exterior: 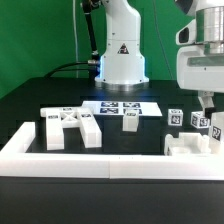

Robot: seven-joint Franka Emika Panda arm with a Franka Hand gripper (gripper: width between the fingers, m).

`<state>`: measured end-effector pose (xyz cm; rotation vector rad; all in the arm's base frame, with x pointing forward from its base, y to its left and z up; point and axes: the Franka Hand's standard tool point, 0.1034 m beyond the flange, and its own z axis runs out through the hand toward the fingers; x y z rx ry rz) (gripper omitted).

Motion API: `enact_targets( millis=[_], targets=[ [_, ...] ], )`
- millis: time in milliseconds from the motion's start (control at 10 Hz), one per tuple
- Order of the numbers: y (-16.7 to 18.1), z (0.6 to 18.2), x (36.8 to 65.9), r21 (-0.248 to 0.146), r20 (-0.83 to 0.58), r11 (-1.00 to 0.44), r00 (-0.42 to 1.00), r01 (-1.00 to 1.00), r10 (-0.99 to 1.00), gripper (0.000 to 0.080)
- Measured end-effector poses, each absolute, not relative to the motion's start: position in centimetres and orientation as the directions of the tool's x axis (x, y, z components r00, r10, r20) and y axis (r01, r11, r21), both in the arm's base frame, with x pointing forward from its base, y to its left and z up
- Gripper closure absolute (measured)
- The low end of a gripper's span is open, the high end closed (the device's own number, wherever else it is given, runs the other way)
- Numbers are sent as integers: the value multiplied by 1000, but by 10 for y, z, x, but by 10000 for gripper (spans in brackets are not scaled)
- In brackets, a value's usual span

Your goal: Assemble chair

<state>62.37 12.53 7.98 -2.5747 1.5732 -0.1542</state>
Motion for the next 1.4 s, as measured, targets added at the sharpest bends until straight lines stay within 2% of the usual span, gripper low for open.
enact_targets(
  millis=[100, 200, 300, 400, 600, 1000, 1200, 1400],
  targets=[
    [125, 80, 624, -152, 39, -533, 534, -832, -845, 216],
    [125, 80, 624, -144, 64, -661, 659, -737, -749, 164],
    [124, 80, 624, -129, 90, -790, 787, -599, -611, 152],
    [125, 80, 624, -126, 95, -814, 810, -566, -578, 152],
    [124, 80, 624, -101, 121, -924, 917, -369, -380, 151],
    [121, 82, 626, -50, 148, -998, 988, -40, -47, 151],
    [117, 82, 627, -9, 154, -990, 978, 141, 138, 151],
    [116, 82, 628, 5, 155, -983, 971, 186, 185, 151]
  ],
)
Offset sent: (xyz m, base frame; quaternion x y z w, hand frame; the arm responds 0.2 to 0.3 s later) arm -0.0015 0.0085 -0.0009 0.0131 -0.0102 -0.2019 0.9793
